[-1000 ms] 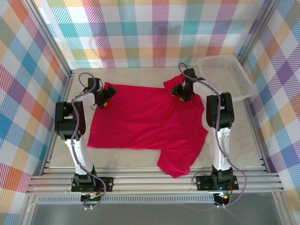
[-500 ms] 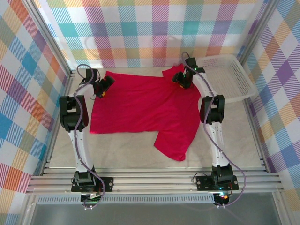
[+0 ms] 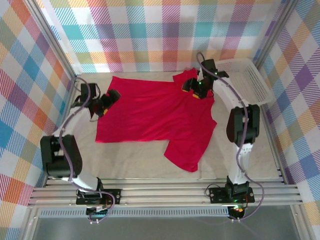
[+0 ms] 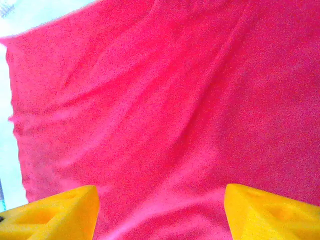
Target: Fold the inside-out t-shirt
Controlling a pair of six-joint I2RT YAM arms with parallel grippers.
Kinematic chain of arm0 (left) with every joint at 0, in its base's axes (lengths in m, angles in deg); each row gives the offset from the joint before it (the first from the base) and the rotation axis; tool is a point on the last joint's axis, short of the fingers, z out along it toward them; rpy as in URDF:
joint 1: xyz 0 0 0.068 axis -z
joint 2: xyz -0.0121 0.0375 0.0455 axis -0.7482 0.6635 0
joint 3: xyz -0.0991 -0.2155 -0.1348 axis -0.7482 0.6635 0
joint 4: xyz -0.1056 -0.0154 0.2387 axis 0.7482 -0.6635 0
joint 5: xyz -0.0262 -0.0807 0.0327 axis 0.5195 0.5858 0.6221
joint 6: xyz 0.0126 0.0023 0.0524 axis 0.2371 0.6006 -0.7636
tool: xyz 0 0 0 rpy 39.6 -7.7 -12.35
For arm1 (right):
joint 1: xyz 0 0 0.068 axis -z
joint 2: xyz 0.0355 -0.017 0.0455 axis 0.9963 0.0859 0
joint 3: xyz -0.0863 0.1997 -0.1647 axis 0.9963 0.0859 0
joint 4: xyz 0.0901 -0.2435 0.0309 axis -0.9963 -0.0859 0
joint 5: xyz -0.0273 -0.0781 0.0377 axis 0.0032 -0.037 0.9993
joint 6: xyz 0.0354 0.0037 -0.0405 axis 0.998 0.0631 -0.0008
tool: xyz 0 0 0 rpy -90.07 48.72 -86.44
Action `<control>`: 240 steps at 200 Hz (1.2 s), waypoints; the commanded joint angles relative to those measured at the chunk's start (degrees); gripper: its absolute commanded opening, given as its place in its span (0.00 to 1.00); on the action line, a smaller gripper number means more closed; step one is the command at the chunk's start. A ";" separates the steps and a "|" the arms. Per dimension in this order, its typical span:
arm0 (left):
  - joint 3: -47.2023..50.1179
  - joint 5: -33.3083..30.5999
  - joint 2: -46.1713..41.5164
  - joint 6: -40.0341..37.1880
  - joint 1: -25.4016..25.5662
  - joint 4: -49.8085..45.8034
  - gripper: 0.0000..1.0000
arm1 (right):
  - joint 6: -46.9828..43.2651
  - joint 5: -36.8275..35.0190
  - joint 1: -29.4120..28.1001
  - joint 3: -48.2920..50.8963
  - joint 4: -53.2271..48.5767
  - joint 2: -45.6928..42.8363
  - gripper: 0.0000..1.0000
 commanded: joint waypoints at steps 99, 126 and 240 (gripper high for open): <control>19.31 -0.71 -3.34 0.65 -9.90 -1.75 1.00 | 0.70 -6.19 -0.70 49.57 8.26 -19.64 0.70; 19.75 -0.14 -7.80 1.18 -9.91 -2.47 0.98 | -0.95 -6.50 -0.61 49.51 6.42 -22.35 0.70; 24.22 -15.00 -22.04 -0.69 -9.88 -14.87 0.59 | 7.77 -8.41 -10.28 59.81 -2.31 -49.56 0.60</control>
